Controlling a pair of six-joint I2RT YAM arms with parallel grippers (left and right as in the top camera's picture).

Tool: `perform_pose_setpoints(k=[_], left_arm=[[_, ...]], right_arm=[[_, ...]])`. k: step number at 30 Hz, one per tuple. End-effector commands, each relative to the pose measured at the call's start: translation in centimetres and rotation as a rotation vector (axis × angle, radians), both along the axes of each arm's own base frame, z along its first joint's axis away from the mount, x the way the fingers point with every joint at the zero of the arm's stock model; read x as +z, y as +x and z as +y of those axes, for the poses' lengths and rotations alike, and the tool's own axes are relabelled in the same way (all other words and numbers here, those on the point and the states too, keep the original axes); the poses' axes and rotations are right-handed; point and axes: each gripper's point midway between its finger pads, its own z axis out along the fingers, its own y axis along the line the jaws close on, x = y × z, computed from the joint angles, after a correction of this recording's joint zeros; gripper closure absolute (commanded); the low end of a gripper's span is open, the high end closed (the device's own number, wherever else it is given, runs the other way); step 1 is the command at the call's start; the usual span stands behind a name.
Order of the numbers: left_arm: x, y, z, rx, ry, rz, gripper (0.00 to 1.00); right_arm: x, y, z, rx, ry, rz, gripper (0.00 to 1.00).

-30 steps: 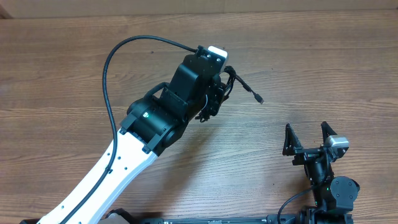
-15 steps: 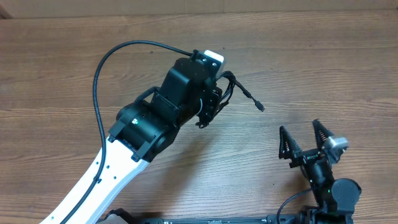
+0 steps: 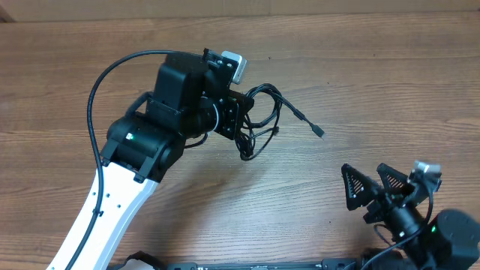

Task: Untangle cables
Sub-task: 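Bring the right gripper toward the lifted bundle held by the left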

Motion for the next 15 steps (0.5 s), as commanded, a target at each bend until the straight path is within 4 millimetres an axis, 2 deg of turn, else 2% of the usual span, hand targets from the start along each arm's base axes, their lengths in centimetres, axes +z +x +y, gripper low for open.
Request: perform_pose_setpoints(k=[1, 4, 7, 10, 12, 15], left_arm=[[2.9, -2.1, -1.1, -0.102, -0.134, 0.026, 0.96], [3.1, -2.7, -1.5, -0.128, -0.162, 0.048, 0.96], [3.5, -3.4, -2.0, -0.172, -0.19, 0.063, 0.96], [3.6, -3.2, -2.0, -0.152, -0.203, 0.077, 0.96], [3.4, -2.3, -1.5, -0.075, -0.203, 0.098, 0.96], [2.6, -0.3, 0.2, 0.142, -0.204, 0.152, 0.96]], right_arm=[[3.3, -0.2, 1.9, 0.116, 0.047, 0.017, 0.0], [5.1, -0.2, 3.7, 0.216, 0.155, 0.018, 0.0], [7.4, -1.6, 6.7, 0.444, 0.245, -0.021, 0.0], [7.6, -2.6, 7.6, 0.534, 0.276, -0.004, 0.0], [7.6, -2.9, 7.9, 0.558, 0.284, 0.0, 0.0], [7.6, -2.9, 7.9, 0.56, 0.286, 0.001, 0.0]])
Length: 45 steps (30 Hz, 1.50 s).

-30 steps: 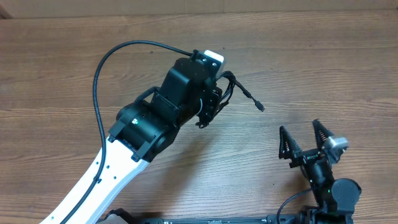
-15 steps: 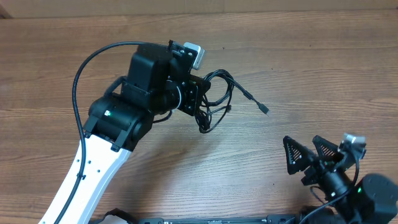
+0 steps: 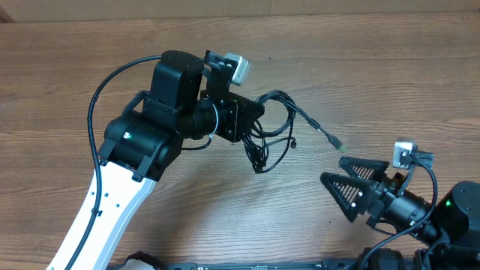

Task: Untangle cables
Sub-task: 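Bring the right gripper toward the lifted bundle held by the left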

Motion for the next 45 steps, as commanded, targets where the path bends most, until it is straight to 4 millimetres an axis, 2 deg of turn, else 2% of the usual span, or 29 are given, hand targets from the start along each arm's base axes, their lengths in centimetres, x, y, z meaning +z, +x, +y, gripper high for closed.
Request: perform_pose_setpoints(k=[1, 4, 9, 14, 20, 23, 26, 29, 33, 38, 41, 45], left_arm=[[1.5, 2.1, 2.3, 0.273, -0.036, 0.061, 0.96], [1.5, 3.4, 3.4, 0.403, -0.049, 0.081, 0.96], [3.1, 4.2, 2.9, 0.405, -0.109, 0.036, 0.96], [4.4, 3.0, 1.1, 0.285, -0.18, 0.045, 0.96], [4.5, 2.1, 0.2, 0.224, -0.2, 0.065, 0.96], [4.6, 1.8, -0.2, 0.21, -0.202, 0.063, 0.96], [4.9, 1.7, -0.7, 0.2, -0.209, 0.049, 0.96], [5.4, 2.1, -0.7, 0.209, -0.219, 0.025, 0.96], [5.0, 3.2, -0.4, 0.284, -0.238, 0.067, 0.96], [4.1, 3.5, -1.3, 0.271, -0.245, 0.115, 0.96], [4.5, 2.7, -2.2, 0.198, -0.275, 0.137, 0.96], [4.6, 2.5, -2.1, 0.187, -0.278, 0.144, 0.96]], right_arm=[[1.2, -1.1, 0.7, 0.065, 0.023, -0.018, 0.01], [0.6, -0.8, 0.5, 0.036, 0.026, 0.019, 0.06], [-2.6, 0.1, -1.0, -0.105, 0.014, 0.196, 0.07], [-4.2, 1.1, -1.8, -0.184, 0.043, 0.3, 0.07], [-4.8, 3.6, -2.5, -0.222, 0.042, 0.339, 0.07], [-6.1, 5.2, -2.6, -0.222, 0.055, 0.423, 0.06], [-7.1, 6.4, -2.0, -0.166, 0.075, 0.489, 0.05], [-7.6, 7.0, -0.3, -0.068, 0.083, 0.52, 0.05], [-7.7, 7.9, 3.0, 0.043, 0.014, 0.446, 0.03], [-9.1, 9.6, 5.5, 0.031, -0.012, 0.48, 0.02], [-12.2, 11.3, 5.2, -0.077, -0.084, 0.545, 0.02], [-16.3, 12.4, 3.8, -0.18, -0.173, 0.652, 0.02]])
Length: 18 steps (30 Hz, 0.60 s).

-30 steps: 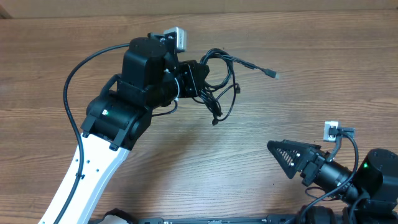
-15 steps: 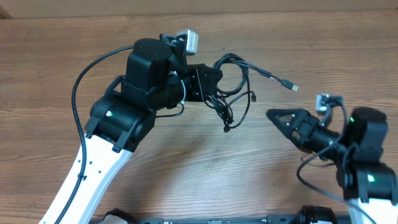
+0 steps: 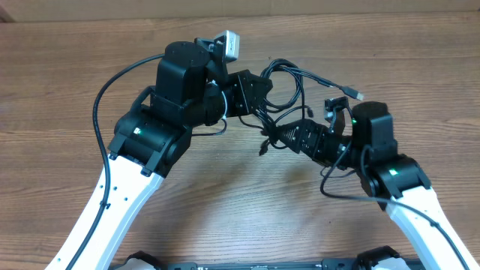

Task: Untangle cables
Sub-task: 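Bring the right gripper toward the lifted bundle held by the left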

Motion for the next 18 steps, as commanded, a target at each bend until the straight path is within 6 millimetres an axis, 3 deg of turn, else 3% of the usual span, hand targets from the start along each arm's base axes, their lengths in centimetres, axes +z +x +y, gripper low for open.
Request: perform_pose_setpoints(k=[1, 4, 7, 12, 18], left_arm=[[1.9, -0.9, -0.6, -0.053, -0.049, -0.018, 0.96], [2.1, -0.6, -0.1, -0.043, -0.051, -0.023, 0.96], [2.2, 0.6, 1.7, 0.003, -0.042, -0.043, 0.96], [2.2, 2.0, 4.2, 0.062, -0.044, -0.038, 0.96], [1.9, 1.6, 4.3, -0.039, 0.064, -0.185, 0.96]], right_arm=[[-3.8, 1.3, -2.1, -0.122, -0.143, 0.082, 0.02], [-6.5, 1.1, -4.1, -0.191, -0.26, 0.161, 0.02], [-8.4, 0.3, -7.3, -0.286, -0.427, 0.211, 0.02], [-9.3, -0.3, -9.5, -0.348, -0.542, 0.234, 0.01], [-8.9, 0.2, -10.6, -0.391, -0.537, 0.24, 0.0]])
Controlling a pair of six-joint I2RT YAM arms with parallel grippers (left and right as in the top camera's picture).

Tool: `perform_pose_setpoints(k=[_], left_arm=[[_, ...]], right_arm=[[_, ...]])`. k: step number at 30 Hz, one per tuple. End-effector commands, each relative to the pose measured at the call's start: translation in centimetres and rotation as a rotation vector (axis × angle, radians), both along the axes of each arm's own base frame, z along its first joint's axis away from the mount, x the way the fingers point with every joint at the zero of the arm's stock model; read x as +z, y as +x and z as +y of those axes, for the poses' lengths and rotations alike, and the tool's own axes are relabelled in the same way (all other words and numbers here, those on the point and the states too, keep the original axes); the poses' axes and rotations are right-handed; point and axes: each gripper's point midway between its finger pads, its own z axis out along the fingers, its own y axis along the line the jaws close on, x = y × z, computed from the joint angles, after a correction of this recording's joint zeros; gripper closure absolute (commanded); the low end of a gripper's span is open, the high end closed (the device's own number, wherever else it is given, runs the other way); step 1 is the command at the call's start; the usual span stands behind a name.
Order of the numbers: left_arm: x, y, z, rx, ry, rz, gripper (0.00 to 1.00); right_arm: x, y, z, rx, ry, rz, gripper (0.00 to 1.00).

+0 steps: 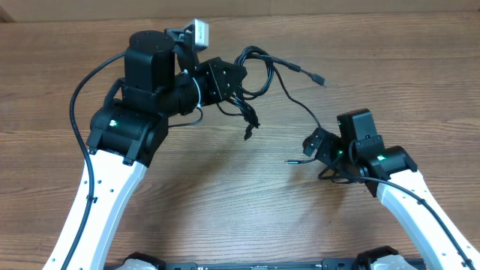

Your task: Untangle cables

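Observation:
A tangle of thin black cables [253,69] hangs from my left gripper [234,84], which is shut on it above the table's far middle. One plug end [318,79] sticks out to the right. Another loose end [247,135] dangles below the bundle. A single strand [296,101] runs down and to the right from the tangle into my right gripper [312,144]. That gripper is shut on the strand, and a short tip [293,160] pokes out on its left side. The two grippers stand well apart.
The wooden table [225,202] lies under both arms. The left arm's own black supply cable [79,105] loops out on the left side. A pale wall edge [375,6] runs along the far side.
The left gripper has moved left and a little away with the tangle. The right gripper has moved back right and nearer, holding one strand that now stretches out between the two.
At first the left gripper held the tangle over the middle while the right gripper stood open at the near right edge. The right gripper then came closer, still open. Later it was at the tangle's lower right. Now the grippers are apart with one strand between them.

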Motion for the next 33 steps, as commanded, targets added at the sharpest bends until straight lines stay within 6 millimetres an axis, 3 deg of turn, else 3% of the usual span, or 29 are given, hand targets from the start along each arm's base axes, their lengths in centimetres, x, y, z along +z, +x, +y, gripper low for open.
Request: perform_pose_setpoints(k=[1, 5, 9, 17, 19, 21, 25, 28, 33], left_arm=[[1.8, -1.0, -0.1, -0.107, 0.084, -0.178, 0.96], [0.4, -0.9, 0.6, -0.151, 0.235, -0.274, 0.96], [-1.6, 0.7, 3.5, -0.015, 0.408, -0.254, 0.96], [-2.1, 0.2, 3.4, -0.149, 0.537, -0.386, 0.96], [-2.6, -0.7, 3.0, -0.242, 0.575, -0.431, 0.96], [-3.3, -4.1, 1.0, -0.505, 0.544, -0.525, 0.93], [-2.4, -7.9, -1.0, -0.734, 0.403, -0.646, 0.95], [-1.9, -9.5, -1.6, -0.821, 0.346, -0.724, 0.96], [-2.2, -10.2, -1.7, -0.852, 0.338, -0.721, 0.96]], right_arm=[[0.5, 0.7, -1.5, -0.052, -0.027, -0.015, 0.0], [2.1, 0.9, -2.4, -0.081, -0.005, -0.032, 0.0], [6.3, 0.9, 0.9, 0.152, 0.121, -0.155, 0.0], [13.9, -1.8, 4.9, 0.537, 0.237, -0.461, 0.0], [15.4, -2.1, 5.0, 0.593, 0.21, -0.552, 0.0], [17.4, -2.5, 5.0, 0.699, 0.117, -0.698, 0.0], [18.7, -2.6, 5.0, 0.874, -0.05, -0.858, 0.18], [19.7, -3.4, 6.3, 1.041, -0.079, -0.974, 0.32], [21.6, -4.4, 7.8, 1.169, -0.051, -1.117, 0.33]])
